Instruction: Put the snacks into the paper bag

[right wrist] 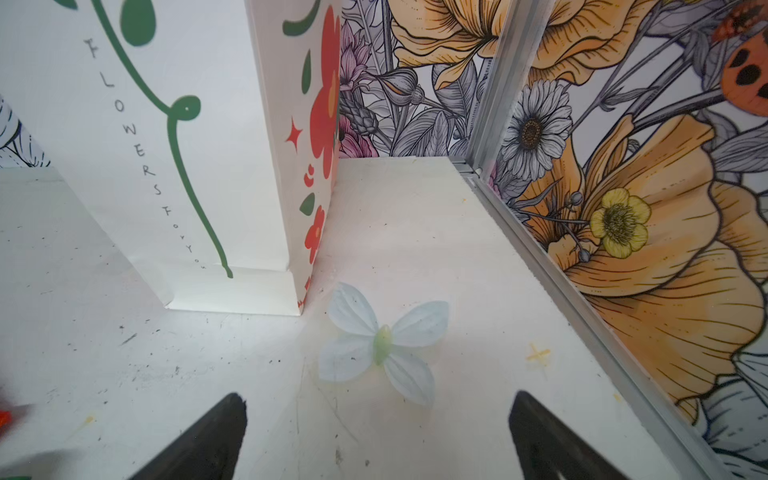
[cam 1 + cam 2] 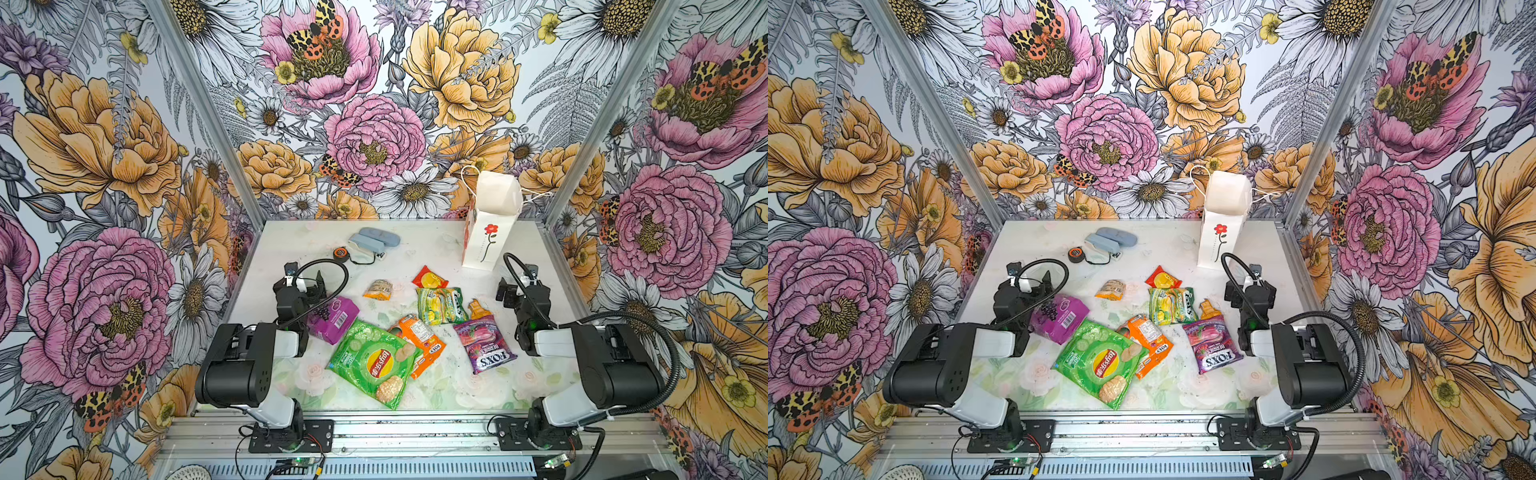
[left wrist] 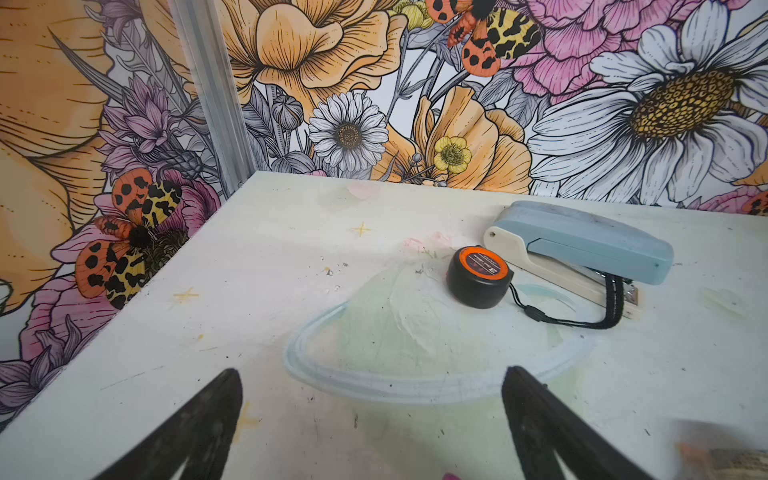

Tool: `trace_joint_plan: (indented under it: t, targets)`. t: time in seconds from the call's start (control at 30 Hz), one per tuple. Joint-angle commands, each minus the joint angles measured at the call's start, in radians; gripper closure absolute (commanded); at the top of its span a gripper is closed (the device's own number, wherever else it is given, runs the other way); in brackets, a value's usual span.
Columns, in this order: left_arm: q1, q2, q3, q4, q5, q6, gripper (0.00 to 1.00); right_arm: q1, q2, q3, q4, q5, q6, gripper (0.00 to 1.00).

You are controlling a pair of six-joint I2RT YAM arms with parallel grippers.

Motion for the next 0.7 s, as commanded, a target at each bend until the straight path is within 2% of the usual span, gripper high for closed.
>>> trace_joint_plan:
  t: [0.0,0.67]
  targets:
    - [0.003,-0.003,-0.003,0.001,-0.001,0.009,0.01,0.004,-0.005,0.016,0.021,0.004,0.010,0.00]
    - [0.011,-0.005,-0.004,0.001,0.027,0.005,0.01,0.001,-0.005,0.016,0.021,-0.001,0.010,0.00]
